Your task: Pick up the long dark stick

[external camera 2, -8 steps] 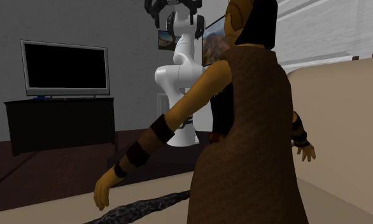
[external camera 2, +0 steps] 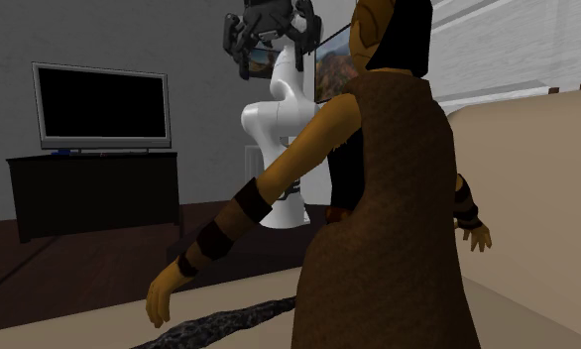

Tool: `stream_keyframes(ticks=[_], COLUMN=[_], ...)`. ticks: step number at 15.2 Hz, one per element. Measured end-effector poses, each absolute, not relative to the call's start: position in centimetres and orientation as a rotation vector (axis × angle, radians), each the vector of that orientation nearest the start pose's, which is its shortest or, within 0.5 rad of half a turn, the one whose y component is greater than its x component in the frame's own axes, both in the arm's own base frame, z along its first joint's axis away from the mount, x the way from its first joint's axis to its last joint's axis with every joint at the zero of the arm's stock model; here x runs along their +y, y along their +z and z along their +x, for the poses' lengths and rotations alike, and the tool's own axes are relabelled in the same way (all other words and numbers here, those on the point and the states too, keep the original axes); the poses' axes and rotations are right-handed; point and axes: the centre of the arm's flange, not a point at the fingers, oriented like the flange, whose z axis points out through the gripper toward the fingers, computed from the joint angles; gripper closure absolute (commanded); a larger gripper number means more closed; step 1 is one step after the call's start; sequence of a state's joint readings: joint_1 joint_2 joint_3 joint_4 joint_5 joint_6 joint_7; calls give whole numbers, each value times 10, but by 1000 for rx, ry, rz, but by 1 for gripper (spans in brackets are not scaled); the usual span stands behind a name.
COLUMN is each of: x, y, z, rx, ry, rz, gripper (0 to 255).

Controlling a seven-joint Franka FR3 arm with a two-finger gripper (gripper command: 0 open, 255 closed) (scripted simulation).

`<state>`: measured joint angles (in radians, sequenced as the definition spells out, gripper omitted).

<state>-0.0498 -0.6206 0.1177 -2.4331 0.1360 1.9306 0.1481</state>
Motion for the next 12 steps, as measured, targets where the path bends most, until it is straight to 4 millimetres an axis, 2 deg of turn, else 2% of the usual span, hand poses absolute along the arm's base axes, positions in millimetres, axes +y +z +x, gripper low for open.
stream_keyframes(ticks=[6,12], x=[40,39], y=[470,401], z=[419,460], rx=[491,767], ry=[-166,-160], rz=[-3024,-2967], gripper=[0,0])
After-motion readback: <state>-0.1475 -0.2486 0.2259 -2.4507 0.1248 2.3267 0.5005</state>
